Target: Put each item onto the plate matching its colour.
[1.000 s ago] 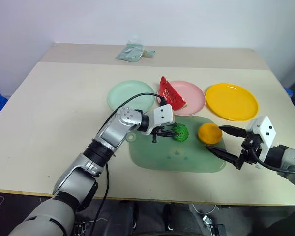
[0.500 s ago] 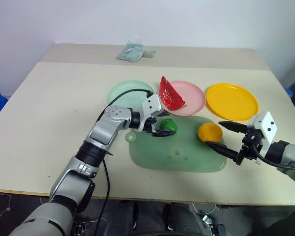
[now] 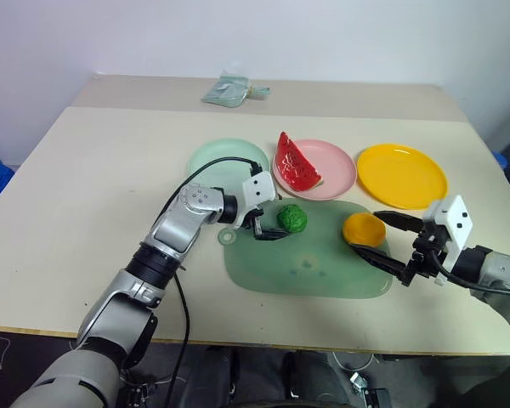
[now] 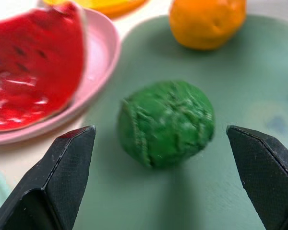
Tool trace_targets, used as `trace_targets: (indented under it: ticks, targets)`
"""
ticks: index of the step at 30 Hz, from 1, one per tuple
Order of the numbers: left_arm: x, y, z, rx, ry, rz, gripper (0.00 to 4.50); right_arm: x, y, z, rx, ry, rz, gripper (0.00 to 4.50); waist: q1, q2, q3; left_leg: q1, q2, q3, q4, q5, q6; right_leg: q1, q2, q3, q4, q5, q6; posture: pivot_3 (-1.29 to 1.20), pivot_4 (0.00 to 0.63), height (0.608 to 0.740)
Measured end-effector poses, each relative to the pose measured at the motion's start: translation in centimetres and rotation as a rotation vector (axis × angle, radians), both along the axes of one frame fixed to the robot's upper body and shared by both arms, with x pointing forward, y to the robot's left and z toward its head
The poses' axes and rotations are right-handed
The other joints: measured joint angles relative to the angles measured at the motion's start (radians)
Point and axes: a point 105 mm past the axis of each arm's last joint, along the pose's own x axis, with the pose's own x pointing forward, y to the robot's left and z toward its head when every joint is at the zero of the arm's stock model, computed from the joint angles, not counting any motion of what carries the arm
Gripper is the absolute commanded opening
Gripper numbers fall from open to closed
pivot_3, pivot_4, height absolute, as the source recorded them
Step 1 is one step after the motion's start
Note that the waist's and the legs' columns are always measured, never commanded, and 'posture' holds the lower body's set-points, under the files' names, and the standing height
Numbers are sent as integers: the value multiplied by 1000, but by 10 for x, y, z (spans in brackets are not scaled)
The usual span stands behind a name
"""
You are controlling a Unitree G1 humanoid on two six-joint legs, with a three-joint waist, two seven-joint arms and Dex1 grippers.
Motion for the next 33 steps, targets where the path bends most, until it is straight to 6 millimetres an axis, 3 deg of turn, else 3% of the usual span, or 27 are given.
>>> trace_targets:
  ticks: [2,8,14,18,20,23,26,29,31,33]
  targets:
    - [-1,-1,-1,0,11,-10,4470,0,0,0,1,0,-2,4500,0,0,0,0,0,0,0,0,0,0,0,0,0,0,0,0,150,740]
    - [1,-4,-8,-1,22,1,1965,-1,2,0,7,-5,1,4500,1,0,0,0,0,0,0,-1,1,0,0,0,0,0,0,0,150,740]
    - [5,1,-3,-43,27,45,1965,-1,3,1,9,-6,2,4500,-1,0,0,0,0,0,0,-1,1,0,0,0,0,0,0,0,150,740]
    - [15,24,27,-198,35,183,1965,-2,5,2,6,-14,10,4500,-3,0,0,0,1,0,0,-1,1,-1,0,0,1,0,0,0,150,740]
    - [29,54,47,-241,-34,347,1965,-2,6,5,7,-21,11,4500,-9,0,0,0,1,0,0,-1,1,-1,0,0,1,0,0,0,150,740]
    - [52,113,61,-258,-93,678,1965,2,7,11,11,-45,9,4500,-18,0,0,0,1,0,0,-1,1,-1,0,0,2,0,0,0,150,740]
    - [68,141,45,-246,-55,915,1965,7,13,17,14,-73,25,4500,-6,0,0,0,-1,-1,1,-1,1,-1,-1,0,3,0,0,0,150,740]
    - [75,143,16,-200,19,999,1965,12,19,15,17,-68,45,4500,5,-1,0,0,-2,-1,2,2,-3,-1,-1,0,3,0,0,0,150,740]
    - [76,138,9,-187,35,1004,2816,13,19,12,20,-56,46,4500,4,-1,0,-1,-2,-1,2,2,-3,-1,-1,0,3,0,0,0,150,740]
    - [86,125,16,-219,27,975,3559,16,18,12,17,-58,35,4500,1,-1,0,0,-2,0,2,2,-3,-1,-1,0,3,0,0,0,150,740]
